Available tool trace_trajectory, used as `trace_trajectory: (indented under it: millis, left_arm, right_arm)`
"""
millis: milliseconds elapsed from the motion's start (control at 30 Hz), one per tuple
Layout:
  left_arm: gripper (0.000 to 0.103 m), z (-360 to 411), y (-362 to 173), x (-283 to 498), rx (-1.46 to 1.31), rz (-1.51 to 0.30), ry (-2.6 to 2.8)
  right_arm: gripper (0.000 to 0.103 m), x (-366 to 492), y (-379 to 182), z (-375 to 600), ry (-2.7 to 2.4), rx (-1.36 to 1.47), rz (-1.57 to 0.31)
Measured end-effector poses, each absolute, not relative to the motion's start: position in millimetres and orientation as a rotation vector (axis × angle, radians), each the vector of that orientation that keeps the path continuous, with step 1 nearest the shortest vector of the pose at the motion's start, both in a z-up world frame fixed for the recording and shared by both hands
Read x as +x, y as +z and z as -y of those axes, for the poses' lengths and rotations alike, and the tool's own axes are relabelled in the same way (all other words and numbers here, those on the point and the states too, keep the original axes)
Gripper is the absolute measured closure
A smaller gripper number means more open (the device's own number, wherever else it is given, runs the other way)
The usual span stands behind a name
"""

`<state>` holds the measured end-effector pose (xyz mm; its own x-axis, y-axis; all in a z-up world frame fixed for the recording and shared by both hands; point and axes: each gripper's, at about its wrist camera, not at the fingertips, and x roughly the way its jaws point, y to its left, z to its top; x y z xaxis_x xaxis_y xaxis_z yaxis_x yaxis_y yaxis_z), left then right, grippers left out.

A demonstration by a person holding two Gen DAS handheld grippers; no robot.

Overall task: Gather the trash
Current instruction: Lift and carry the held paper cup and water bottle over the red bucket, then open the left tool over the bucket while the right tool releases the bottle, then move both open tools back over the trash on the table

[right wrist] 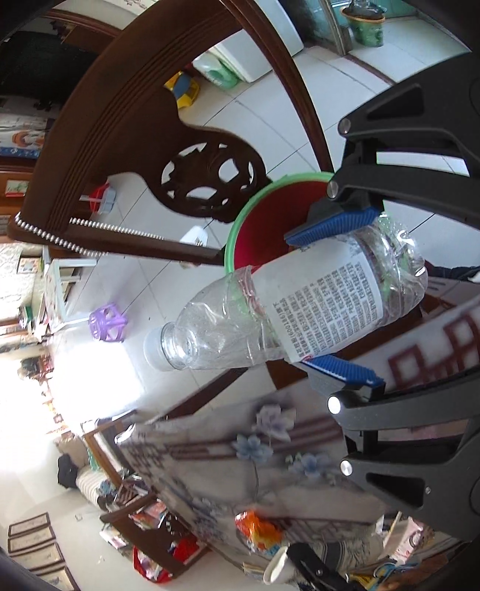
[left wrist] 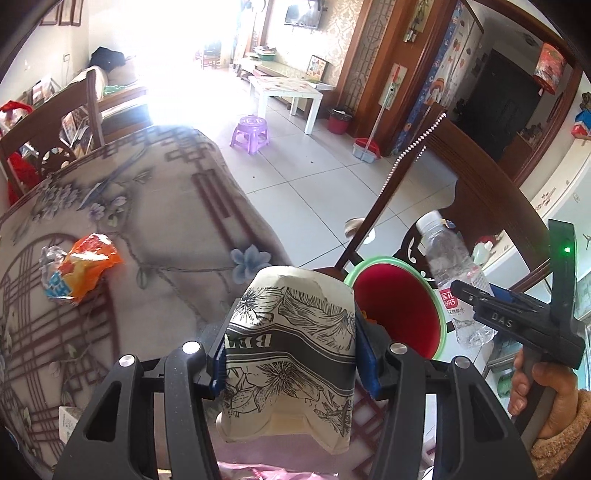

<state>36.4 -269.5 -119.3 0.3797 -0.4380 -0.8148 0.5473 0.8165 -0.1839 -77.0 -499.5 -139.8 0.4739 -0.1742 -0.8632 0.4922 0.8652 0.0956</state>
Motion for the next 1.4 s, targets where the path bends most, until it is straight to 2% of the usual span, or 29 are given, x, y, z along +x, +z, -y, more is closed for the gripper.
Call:
trace_trajectory:
  millis: [100,733,833,867,933,1033,1400]
  left_arm:
    - [0.052,290.9,-122.4,36.0,0.147,-0.995,-0.669]
    - [0.052,456.4,-174.9,4.9,0.331,-1.023,-0.966]
    - [0.049,471.6,-182.1,2.7,0.35,-1.036,-0.98]
    - [0.038,475.6,-184.0,1.8,0.363,-1.036,-0.967]
    - [0.031,476.8,-182.8,1.2,0.361,-1.031,-0.955]
    - [0.028,469.8,-173.4,0.2,0.347,-1.023,-0.952]
    - [0.025,360.9,-114.0,1.6,0.209,-0.922,-0.886]
  right_arm:
    - [0.039,-77.5,-143.2,511.5,-0.448,0.355,-1.003]
    - [0.028,-140.3,-122.7,574.7,-0.613,0.336,-0.929]
    - [0.028,-151.7,-122.9,581.8,-0.638,0.353,-0.925]
    - [0.028,-153.9,-123.0,583.2,-0.643,0.356,-0.924]
    - [0.028,-158.1,-123.0,584.9,-0.649,0.363,-0.921]
    - [0.028,-161.1,-122.8,584.6,-0.653,0.369,-0.912]
    - [0.028,-146.1,-105.5,527.6,-0.585,0.314,-0.889]
